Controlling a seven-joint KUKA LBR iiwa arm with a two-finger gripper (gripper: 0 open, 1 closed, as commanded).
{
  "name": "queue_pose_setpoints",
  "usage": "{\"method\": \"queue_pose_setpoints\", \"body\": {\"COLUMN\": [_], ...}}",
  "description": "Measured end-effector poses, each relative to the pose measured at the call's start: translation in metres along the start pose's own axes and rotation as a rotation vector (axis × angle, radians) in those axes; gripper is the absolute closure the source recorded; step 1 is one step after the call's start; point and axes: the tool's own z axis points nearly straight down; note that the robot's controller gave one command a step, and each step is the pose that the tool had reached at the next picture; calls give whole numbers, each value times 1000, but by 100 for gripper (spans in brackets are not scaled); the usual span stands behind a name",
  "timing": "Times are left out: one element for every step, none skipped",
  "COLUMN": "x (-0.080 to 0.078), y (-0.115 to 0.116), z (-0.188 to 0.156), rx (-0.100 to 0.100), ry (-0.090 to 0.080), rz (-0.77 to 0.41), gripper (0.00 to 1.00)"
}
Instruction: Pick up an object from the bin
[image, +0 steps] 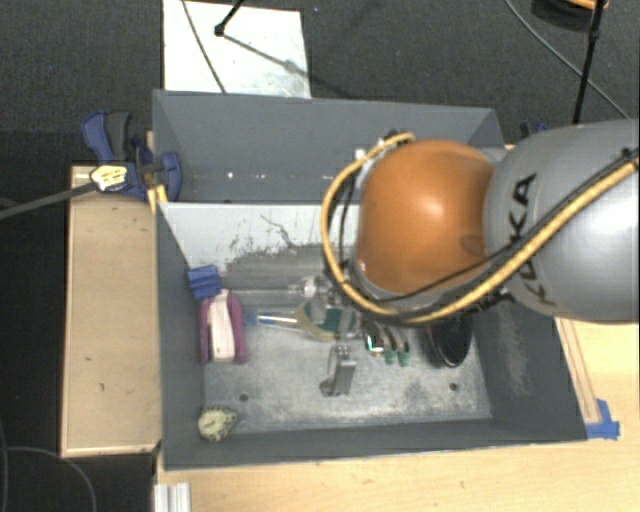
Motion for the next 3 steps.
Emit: {"method": "queue_pose_setpoints", "body": {"x": [-63,-83,-93], "y": [72,33,-24], "z": [74,152,175], "rx": [-2,4,2], "ry": [-5,-1,-2], "rz": [261,222,275], "gripper": [0,0,0]}}
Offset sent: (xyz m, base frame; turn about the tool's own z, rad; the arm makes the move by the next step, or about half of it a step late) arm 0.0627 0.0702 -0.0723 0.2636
